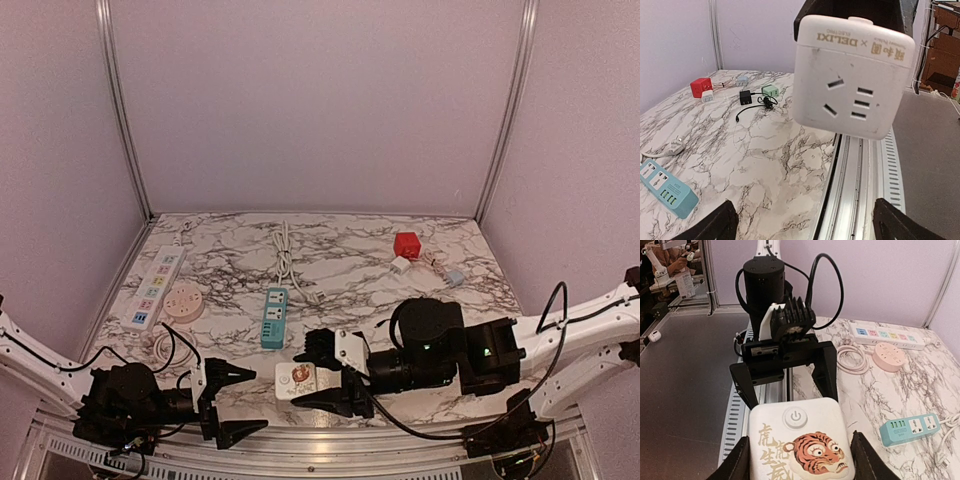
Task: Insert the plug
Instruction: Pass from the right arm to the left
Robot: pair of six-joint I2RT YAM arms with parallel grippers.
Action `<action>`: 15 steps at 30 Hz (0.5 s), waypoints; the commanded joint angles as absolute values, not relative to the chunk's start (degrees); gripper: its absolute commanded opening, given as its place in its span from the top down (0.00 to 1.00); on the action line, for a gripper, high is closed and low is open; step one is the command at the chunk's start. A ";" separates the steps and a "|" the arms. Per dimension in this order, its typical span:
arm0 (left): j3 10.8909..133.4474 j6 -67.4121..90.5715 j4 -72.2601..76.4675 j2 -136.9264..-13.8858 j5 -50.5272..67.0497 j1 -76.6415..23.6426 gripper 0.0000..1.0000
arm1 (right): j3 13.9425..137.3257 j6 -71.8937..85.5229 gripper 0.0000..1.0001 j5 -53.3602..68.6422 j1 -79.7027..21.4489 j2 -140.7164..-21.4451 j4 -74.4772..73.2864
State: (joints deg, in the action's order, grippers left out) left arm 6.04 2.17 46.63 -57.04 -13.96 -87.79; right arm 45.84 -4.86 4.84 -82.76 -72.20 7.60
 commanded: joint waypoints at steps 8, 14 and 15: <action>6.71 0.73 56.22 -63.63 -11.87 -87.71 0.01 | 39.86 0.30 0.98 6.85 -81.08 -70.53 28.30; 7.54 -1.83 61.83 -69.52 -5.84 -88.11 0.01 | 41.04 1.71 0.98 11.47 -81.06 -74.31 28.92; 7.43 -2.28 62.40 -69.96 -5.43 -88.25 0.01 | 41.04 1.88 0.99 11.69 -81.05 -74.69 29.18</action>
State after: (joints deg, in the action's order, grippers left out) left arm 5.80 0.54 55.99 -68.05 -9.58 -87.81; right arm 39.27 0.14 8.43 -81.36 -73.30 24.38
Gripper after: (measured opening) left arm 0.988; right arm 0.498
